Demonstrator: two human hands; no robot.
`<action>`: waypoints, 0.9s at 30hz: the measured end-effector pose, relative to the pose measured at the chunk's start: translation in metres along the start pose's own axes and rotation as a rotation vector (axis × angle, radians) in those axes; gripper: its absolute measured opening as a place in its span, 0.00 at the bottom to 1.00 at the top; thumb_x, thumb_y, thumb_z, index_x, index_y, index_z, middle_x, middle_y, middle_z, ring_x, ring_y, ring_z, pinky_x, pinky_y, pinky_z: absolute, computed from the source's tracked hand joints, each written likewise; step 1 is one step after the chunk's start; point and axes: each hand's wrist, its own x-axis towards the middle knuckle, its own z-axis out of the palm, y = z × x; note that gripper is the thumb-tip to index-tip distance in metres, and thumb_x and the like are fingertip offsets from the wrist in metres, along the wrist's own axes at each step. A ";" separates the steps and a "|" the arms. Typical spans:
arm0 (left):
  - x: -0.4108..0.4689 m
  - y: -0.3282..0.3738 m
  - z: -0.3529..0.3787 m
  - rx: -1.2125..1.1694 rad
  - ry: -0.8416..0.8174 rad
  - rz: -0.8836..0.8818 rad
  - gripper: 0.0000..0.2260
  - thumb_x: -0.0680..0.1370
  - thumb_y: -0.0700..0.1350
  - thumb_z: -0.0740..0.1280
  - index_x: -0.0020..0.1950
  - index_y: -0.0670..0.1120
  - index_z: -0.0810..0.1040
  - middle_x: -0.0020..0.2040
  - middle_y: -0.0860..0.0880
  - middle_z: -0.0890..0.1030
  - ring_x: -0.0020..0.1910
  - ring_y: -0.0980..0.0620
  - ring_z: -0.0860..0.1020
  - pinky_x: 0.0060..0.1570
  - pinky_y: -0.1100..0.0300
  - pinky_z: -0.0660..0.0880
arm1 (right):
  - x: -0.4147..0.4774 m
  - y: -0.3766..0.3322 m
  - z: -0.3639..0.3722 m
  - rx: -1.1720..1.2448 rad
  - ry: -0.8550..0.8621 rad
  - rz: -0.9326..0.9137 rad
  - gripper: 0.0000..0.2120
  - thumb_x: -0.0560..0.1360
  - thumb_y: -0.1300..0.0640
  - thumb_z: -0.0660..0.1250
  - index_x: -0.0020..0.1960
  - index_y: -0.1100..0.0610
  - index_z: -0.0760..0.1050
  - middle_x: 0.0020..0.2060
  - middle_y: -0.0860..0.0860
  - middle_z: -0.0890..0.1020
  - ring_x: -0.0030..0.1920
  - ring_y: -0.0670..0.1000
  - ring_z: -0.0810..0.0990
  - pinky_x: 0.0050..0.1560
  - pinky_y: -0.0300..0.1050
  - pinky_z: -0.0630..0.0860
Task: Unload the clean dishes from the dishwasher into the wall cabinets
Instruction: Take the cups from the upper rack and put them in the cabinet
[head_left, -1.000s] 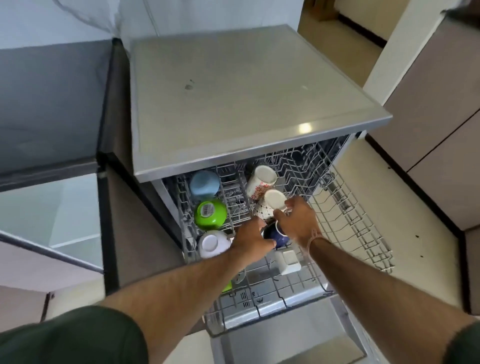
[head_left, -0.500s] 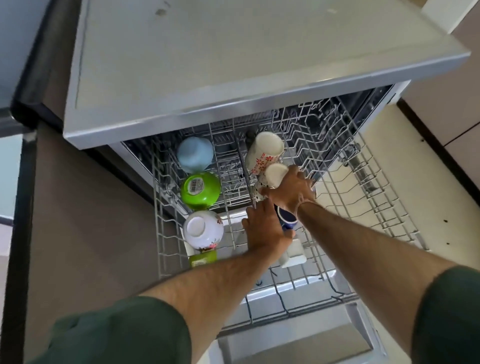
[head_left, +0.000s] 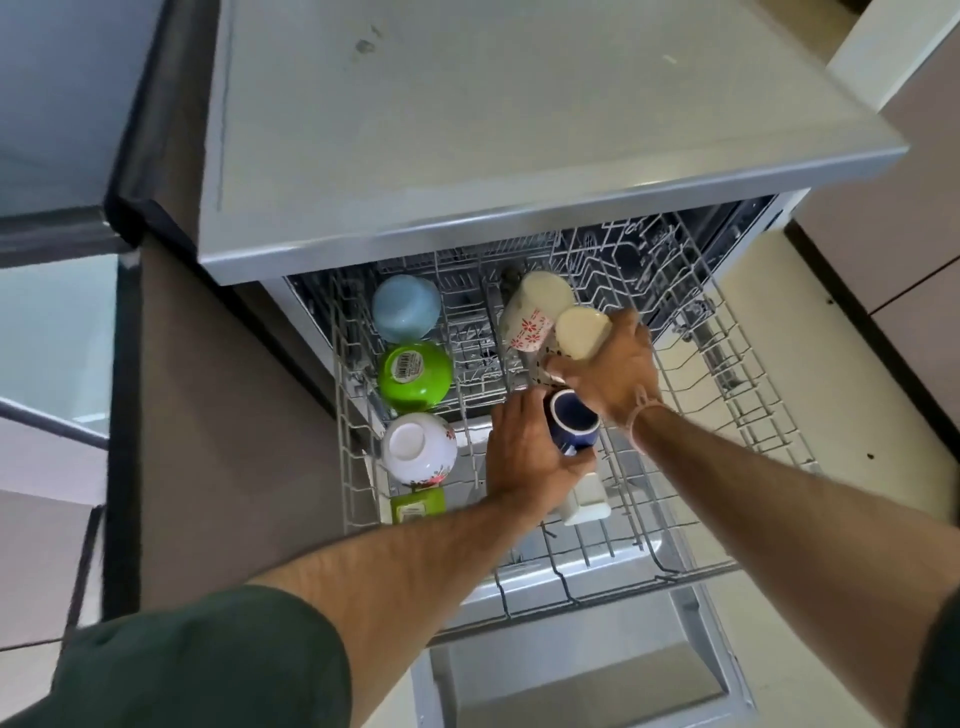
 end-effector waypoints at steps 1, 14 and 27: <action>-0.003 0.003 -0.011 -0.029 0.009 0.010 0.33 0.61 0.57 0.79 0.62 0.50 0.70 0.58 0.53 0.74 0.57 0.52 0.71 0.52 0.56 0.76 | -0.007 -0.005 -0.008 0.011 0.017 -0.004 0.44 0.61 0.43 0.79 0.67 0.55 0.60 0.59 0.57 0.69 0.54 0.58 0.75 0.54 0.57 0.80; -0.091 0.040 -0.224 -0.214 0.189 0.111 0.30 0.62 0.56 0.77 0.59 0.51 0.71 0.54 0.53 0.72 0.53 0.53 0.74 0.51 0.54 0.77 | -0.152 -0.140 -0.091 0.066 0.184 -0.129 0.45 0.55 0.32 0.76 0.64 0.50 0.66 0.57 0.54 0.73 0.50 0.55 0.78 0.48 0.55 0.81; -0.189 -0.067 -0.426 -0.216 0.431 -0.049 0.34 0.62 0.57 0.80 0.62 0.50 0.70 0.58 0.51 0.74 0.56 0.50 0.75 0.54 0.53 0.79 | -0.318 -0.320 -0.023 0.098 0.097 -0.361 0.41 0.62 0.39 0.77 0.67 0.55 0.66 0.59 0.57 0.72 0.56 0.60 0.76 0.56 0.55 0.77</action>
